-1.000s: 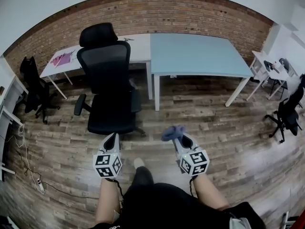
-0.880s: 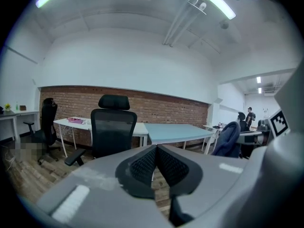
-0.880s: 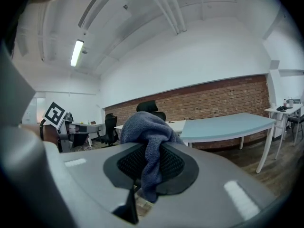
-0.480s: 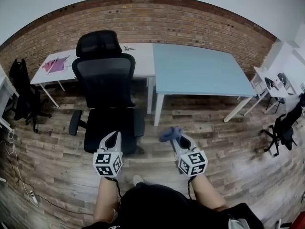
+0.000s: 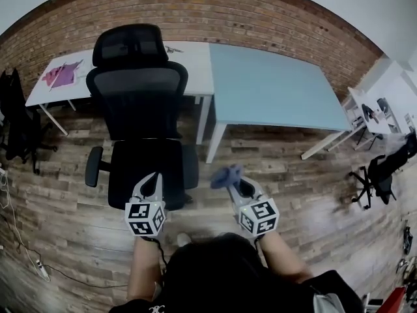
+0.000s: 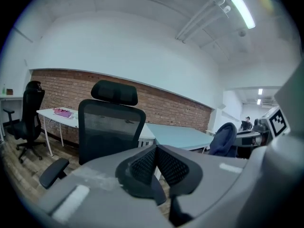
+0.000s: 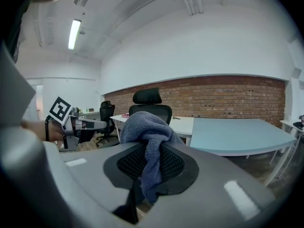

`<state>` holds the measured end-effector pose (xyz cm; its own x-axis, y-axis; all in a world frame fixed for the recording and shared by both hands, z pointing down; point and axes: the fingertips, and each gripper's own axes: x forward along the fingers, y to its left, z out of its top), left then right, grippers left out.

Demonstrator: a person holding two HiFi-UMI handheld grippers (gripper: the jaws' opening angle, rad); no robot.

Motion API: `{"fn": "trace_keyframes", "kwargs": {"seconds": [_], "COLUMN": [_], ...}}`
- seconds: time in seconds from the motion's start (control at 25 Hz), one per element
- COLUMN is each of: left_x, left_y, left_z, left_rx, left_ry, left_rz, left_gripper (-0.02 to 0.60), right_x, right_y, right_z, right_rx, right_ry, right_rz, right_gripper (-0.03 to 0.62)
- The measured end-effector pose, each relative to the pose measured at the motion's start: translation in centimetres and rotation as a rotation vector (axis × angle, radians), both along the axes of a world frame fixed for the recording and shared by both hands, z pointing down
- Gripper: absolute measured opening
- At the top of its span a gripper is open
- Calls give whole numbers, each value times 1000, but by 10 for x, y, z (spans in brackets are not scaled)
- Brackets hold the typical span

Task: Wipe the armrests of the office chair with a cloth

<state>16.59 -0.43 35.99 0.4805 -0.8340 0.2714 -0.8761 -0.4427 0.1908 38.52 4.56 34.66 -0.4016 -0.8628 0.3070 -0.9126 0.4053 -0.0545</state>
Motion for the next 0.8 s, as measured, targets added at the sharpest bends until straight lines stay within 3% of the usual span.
{"fn": "trace_keyframes", "kwargs": {"seconds": [0.24,0.4,0.8], "left_x": [8,12,63], "left_y": [-28,-54,-114], "left_z": [13,13,9], "left_rx": [-43,-55,-107], "left_ry": [-28,-54,-87], "left_rz": [-30,-100,-221], "left_gripper": [5,5,5], "right_x": [9,15,73], "right_y": [-40,-80,-190], "right_z": [18,27,38], "right_rx": [-33,-42,-61], "right_ry": [-25,-43,-68], "right_rz": [-37,-107,-206], "right_gripper": [66,66,66]}}
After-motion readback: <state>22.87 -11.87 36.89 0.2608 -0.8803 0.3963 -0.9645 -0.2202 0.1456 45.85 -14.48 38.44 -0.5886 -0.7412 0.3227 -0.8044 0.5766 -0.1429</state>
